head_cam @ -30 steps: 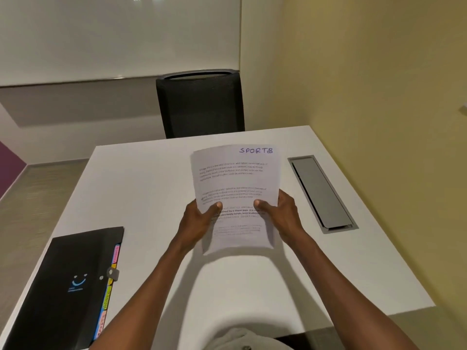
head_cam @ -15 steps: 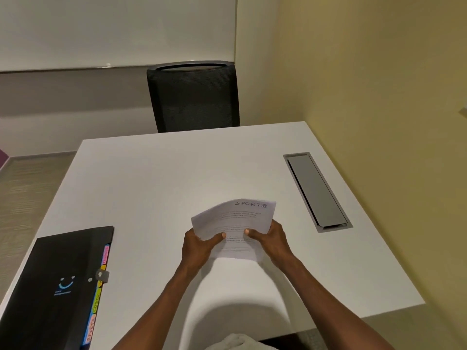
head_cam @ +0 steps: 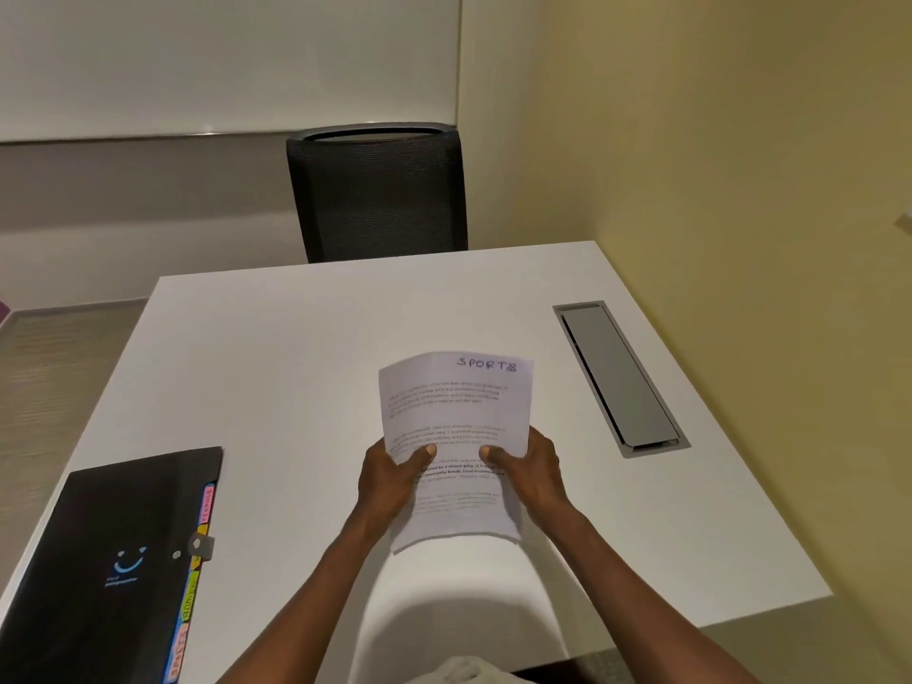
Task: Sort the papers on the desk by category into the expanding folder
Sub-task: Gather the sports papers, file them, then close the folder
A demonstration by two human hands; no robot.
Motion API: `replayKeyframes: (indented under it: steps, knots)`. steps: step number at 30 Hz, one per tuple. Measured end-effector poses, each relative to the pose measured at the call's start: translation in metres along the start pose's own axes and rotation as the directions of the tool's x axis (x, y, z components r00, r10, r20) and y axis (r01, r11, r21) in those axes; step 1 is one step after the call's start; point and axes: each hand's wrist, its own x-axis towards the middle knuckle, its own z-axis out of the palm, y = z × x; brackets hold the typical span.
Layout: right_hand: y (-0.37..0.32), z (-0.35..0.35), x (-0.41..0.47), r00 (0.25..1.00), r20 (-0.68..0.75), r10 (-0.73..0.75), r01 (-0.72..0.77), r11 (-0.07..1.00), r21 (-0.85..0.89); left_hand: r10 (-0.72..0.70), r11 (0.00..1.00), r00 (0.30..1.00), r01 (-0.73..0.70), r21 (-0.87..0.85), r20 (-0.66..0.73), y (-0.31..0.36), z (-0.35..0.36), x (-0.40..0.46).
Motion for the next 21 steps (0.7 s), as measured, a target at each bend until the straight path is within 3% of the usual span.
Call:
replayKeyframes:
  steps: [5, 9, 12, 17, 21]
  knots:
    - [-0.018, 0.001, 0.006, 1.000, 0.014, 0.008, -0.008, 0.999, 0.049, -0.048, 0.993, 0.980, 0.068, -0.097, 0.191, 0.025, -0.012, 0.012]
    - [-0.017, 0.001, 0.010, 0.999, 0.026, 0.046, -0.048, 0.997, 0.054, -0.040, 0.988, 0.975, 0.071, -0.137, 0.217, 0.029, -0.009, 0.007]
    - [-0.024, 0.000, 0.009, 0.999, 0.021, 0.026, -0.027, 0.998, 0.055, -0.001, 0.988, 0.983, 0.030, -0.152, 0.184, 0.028, -0.008, 0.003]
    - [-0.040, -0.008, 0.009, 0.996, -0.006, -0.086, 0.086, 0.994, 0.064, 0.099, 0.990, 0.995, -0.099, -0.103, -0.003, 0.037, -0.007, 0.000]
    - [-0.029, -0.017, 0.007, 0.992, 0.016, -0.128, 0.126, 0.989, 0.074, 0.094, 0.991, 0.994, -0.099, -0.090, -0.057, 0.034, -0.004, -0.006]
